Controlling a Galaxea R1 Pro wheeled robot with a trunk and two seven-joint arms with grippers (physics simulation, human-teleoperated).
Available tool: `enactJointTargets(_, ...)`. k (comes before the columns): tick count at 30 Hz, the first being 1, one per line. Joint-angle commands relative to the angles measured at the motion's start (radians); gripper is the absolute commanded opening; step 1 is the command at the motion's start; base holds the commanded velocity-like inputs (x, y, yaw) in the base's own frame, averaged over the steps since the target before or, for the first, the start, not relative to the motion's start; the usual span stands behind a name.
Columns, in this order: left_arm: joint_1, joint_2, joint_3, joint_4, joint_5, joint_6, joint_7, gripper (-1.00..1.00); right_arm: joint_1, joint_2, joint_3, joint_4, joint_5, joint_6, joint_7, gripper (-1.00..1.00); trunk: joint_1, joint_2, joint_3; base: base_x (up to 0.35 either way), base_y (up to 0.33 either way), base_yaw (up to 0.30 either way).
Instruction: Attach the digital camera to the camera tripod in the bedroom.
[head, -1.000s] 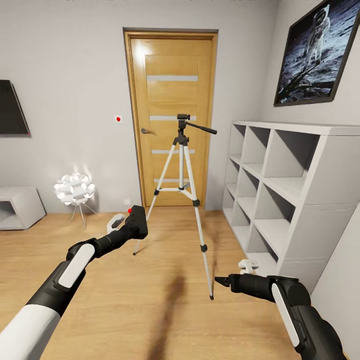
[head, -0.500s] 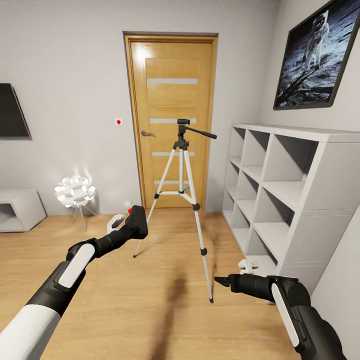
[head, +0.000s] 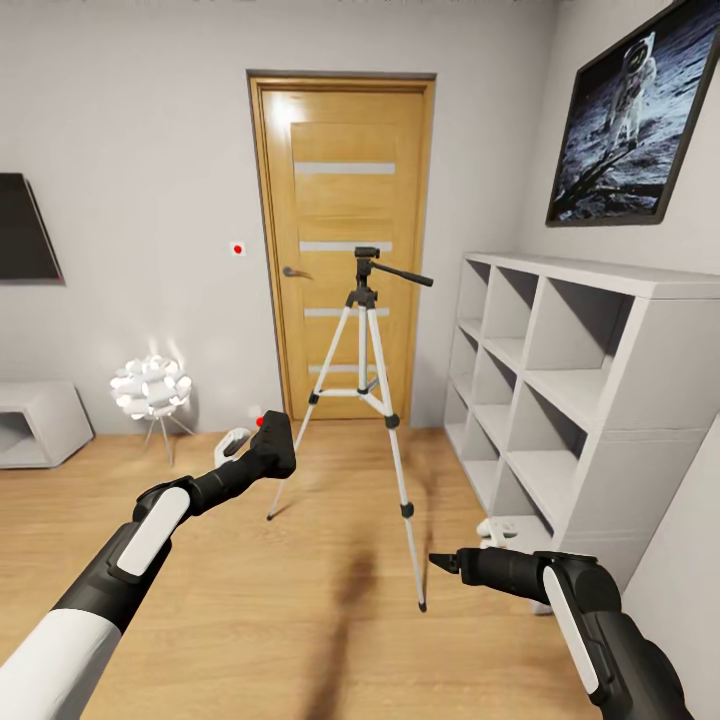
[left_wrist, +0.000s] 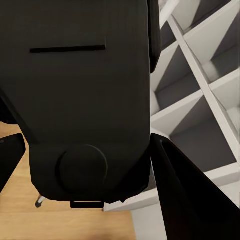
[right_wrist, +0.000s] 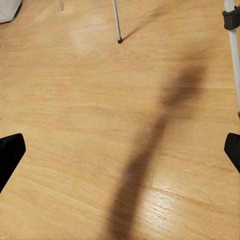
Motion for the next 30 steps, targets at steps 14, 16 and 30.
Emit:
enactJointTargets(14,-0.001,0.001,-0.001,0.000,0.001,0.002,-0.002,-1.00,-0.001,0.000,-0.001,0.000,-0.006,0.007,0.000,1.00,-0.054,0.098,0.043,0.000,0.000,0.000)
enactJointTargets(16,-0.001,0.001,-0.001,0.000,0.001,0.002,-0.002,-1.00,-0.001,0.000,-0.001,0.000,-0.006,0.005,-0.001,1.00,-0.062,0.112,0.049,0.000,0.000,0.000)
enactJointTargets(30,-0.001,0.001,-0.001,0.000,0.001,0.002,-0.001,-1.00,-0.001,0.001,-0.001,0.004,-0.001,-0.001,-0.002,1.00,-0.115,0.210,0.093,0.000,0.000,0.000)
